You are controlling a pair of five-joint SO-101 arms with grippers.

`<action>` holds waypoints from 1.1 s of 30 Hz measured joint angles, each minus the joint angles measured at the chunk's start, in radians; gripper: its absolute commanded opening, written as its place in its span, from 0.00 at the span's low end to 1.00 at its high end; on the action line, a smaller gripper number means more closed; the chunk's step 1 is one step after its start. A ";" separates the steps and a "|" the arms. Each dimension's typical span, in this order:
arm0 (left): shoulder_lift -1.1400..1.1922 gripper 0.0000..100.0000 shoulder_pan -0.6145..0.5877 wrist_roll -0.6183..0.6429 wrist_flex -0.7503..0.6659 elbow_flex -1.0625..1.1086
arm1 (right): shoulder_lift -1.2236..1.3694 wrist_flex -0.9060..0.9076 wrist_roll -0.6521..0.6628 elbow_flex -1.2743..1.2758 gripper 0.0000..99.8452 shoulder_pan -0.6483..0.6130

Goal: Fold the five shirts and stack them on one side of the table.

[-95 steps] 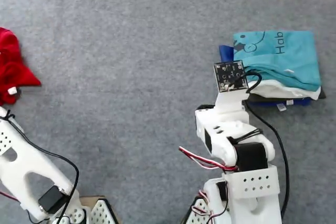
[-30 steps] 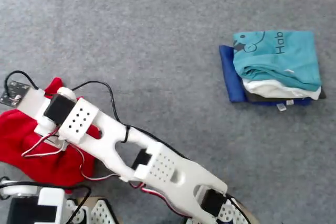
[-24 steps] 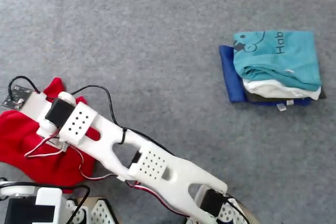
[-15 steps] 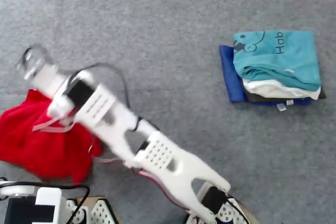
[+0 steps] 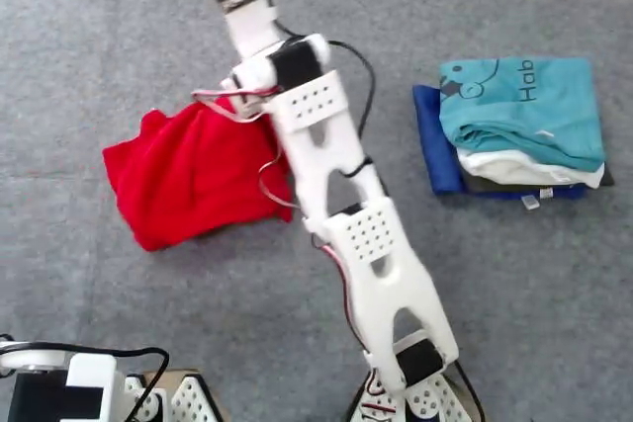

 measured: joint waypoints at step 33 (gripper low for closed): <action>0.003 0.27 0.063 0.000 -0.095 0.107 | -0.226 0.002 0.143 0.336 0.21 -0.272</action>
